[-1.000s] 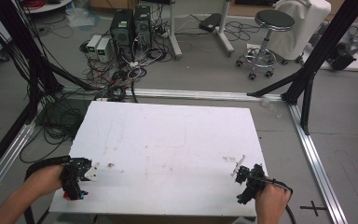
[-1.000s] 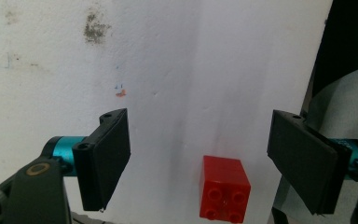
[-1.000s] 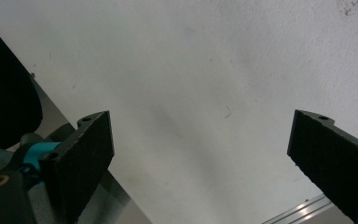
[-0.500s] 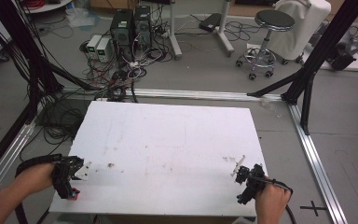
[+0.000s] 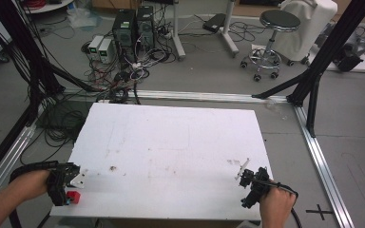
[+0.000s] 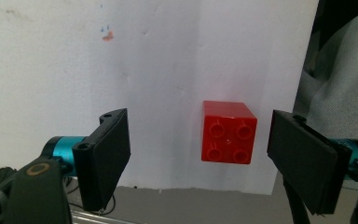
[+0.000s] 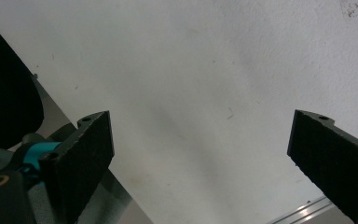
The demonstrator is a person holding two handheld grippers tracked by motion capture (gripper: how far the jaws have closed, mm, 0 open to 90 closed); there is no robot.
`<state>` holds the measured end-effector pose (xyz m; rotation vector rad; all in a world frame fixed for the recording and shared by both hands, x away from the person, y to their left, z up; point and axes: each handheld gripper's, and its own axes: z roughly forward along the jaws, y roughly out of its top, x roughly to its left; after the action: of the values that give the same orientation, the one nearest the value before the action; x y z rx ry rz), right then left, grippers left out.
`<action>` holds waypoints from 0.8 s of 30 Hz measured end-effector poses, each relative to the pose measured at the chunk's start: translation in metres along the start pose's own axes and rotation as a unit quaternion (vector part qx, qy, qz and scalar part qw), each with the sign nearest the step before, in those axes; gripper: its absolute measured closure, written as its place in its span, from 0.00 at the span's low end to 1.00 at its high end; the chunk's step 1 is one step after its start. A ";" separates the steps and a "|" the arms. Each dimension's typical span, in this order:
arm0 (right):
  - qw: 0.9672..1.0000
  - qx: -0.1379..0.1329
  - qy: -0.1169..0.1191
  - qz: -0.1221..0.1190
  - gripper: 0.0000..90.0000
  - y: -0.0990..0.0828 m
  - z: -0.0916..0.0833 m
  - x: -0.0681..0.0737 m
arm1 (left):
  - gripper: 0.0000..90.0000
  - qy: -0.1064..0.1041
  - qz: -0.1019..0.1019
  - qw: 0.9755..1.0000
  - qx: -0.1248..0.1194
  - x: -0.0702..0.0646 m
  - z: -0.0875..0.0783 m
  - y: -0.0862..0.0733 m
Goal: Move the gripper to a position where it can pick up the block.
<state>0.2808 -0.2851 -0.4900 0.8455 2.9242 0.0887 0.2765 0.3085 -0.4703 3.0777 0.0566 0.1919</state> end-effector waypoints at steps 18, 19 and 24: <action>1.000 0.000 0.000 -0.001 0.07 0.001 0.000 0.001 | 0.24 -0.013 -0.004 1.000 0.016 -0.014 0.030 -0.013; 1.000 0.000 0.000 -0.001 0.07 0.001 0.000 0.001 | 0.24 -0.013 -0.004 1.000 0.016 -0.014 0.030 -0.013; 1.000 0.000 0.000 -0.002 0.07 0.001 0.001 0.001 | 0.24 -0.013 -0.001 1.000 0.020 -0.015 0.036 -0.016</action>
<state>0.2807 -0.2841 -0.4909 0.8407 2.9250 0.0868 0.2657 0.3214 -0.5092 3.1186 0.0620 0.1529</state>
